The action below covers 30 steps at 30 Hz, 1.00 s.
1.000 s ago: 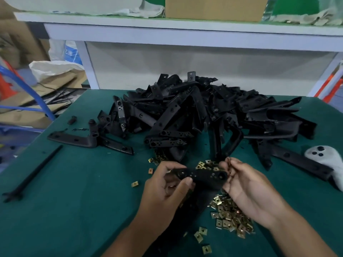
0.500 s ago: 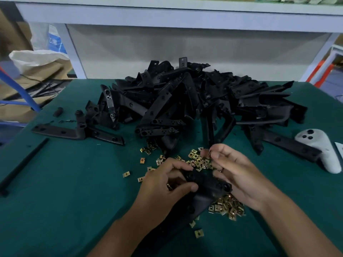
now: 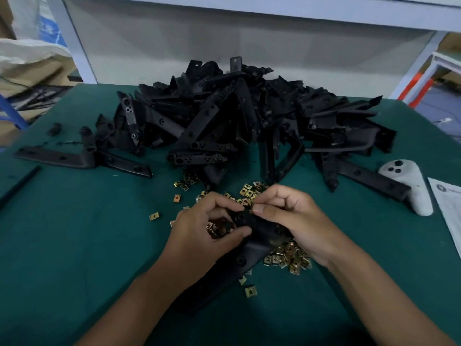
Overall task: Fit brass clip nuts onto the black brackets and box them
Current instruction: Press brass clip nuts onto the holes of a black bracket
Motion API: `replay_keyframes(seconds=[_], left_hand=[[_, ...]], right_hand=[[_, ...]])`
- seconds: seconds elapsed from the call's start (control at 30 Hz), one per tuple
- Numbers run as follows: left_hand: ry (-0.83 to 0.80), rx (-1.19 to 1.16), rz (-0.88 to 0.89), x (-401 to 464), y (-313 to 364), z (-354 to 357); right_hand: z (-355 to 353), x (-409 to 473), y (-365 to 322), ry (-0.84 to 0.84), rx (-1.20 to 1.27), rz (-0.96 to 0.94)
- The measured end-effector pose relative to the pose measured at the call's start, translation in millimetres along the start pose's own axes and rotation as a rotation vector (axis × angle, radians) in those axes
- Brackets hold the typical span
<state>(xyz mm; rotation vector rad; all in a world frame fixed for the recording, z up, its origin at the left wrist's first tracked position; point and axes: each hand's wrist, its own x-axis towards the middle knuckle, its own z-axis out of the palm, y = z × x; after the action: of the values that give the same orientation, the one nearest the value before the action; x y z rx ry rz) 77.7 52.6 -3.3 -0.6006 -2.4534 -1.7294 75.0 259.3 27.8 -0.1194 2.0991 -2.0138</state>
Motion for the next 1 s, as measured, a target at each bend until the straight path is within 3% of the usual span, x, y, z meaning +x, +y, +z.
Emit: replay_keyframes(seconds=[0.33, 0.67, 1.0], left_hand=[[0.044, -0.018, 0.040, -0.1, 0.0, 1.8], [0.023, 0.007, 0.057, 0.6, -2.2, 0.8], [0.057, -0.024, 0.029, 0.5, -1.7, -1.9]], right_hand=[[0.2, -0.1, 0.8, 0.000, 0.024, -0.043], [1.3, -1.9, -0.7, 0.043, -0.215, -0.152], [3.0, -2.4, 1.4, 0.060, -0.186, -0.170]])
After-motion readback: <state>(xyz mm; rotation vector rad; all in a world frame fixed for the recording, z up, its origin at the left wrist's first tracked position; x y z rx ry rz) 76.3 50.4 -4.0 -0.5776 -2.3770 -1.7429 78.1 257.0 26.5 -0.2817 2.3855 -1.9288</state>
